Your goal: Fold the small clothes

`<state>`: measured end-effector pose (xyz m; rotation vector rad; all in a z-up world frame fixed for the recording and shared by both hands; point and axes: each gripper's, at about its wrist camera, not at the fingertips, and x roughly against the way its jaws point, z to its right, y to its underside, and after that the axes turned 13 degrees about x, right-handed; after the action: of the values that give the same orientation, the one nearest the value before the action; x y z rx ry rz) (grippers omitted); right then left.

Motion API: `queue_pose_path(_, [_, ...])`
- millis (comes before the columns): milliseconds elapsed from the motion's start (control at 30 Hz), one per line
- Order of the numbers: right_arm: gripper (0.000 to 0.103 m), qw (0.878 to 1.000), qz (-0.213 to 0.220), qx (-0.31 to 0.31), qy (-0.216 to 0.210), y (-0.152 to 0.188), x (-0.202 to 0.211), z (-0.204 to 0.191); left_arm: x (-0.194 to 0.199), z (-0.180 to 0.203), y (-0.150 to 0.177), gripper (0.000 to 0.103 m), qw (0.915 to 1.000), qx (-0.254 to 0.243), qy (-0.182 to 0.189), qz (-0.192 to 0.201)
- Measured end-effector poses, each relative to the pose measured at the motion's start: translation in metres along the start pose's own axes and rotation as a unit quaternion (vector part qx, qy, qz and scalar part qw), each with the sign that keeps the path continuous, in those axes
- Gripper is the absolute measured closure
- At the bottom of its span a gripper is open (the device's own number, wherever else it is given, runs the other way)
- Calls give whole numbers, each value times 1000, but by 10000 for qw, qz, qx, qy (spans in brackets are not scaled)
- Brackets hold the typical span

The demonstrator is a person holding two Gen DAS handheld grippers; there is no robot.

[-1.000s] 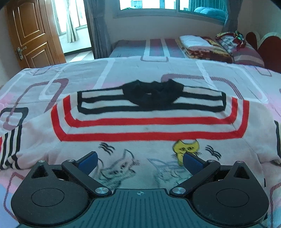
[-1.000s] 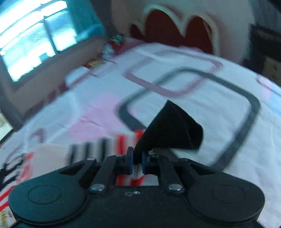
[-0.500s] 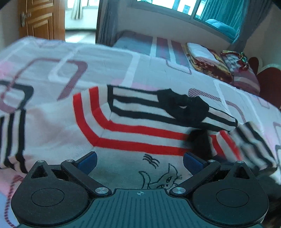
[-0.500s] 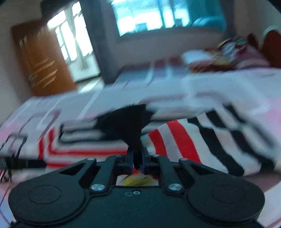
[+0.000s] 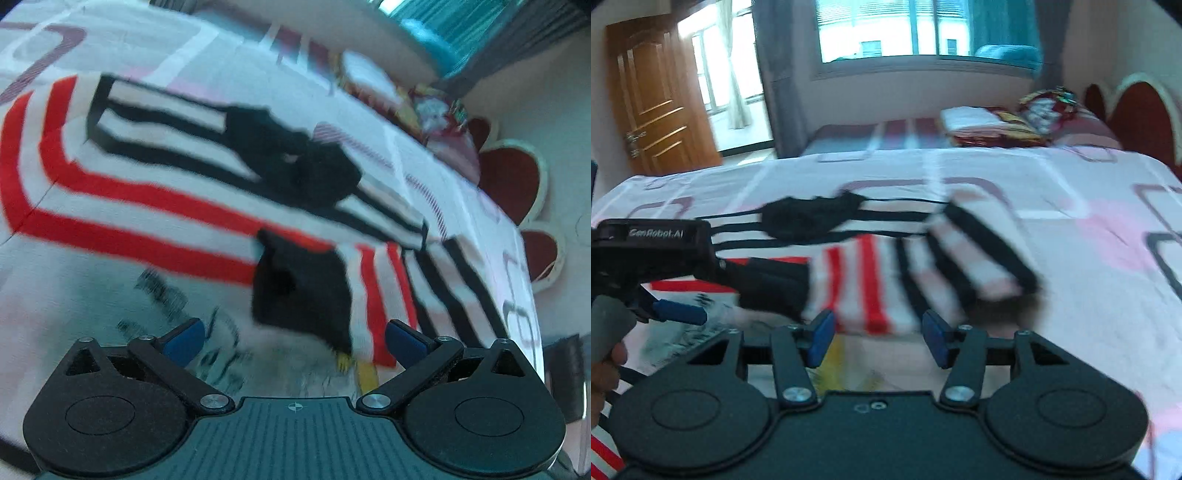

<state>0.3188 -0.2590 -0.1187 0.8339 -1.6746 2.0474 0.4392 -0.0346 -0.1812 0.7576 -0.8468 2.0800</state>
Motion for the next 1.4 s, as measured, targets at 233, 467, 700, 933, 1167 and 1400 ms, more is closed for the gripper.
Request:
queue_pose_path(233, [52,9977,-150,-384,544,29,0,43,-22,15,1,79,9995,138,-59,281])
queue_pose_path(467, [52,9962,-276,-439,694,38,-16,61,-2,18,2,93,9978,78,25,659])
queue_pose_path(700, [58,9966,-327,-403,646,35,-29,63,59,-6,-23,94,9899,30,-140,1412])
queue_pose_path(933, [83,9966,-373,-565,476,35,-41,63,30,-43,-20,94,9906,285,-703,1137])
queue_pose_path(1167, [87,9955,-499,-661,463,45,-40,76,37,-46,-7,94,9888,49,-958,1144])
queue_pose_path(1400, [80,9957,-430,-788,205,46,-11,80,85,-37,-4,93,9804,-57,-1061,1656])
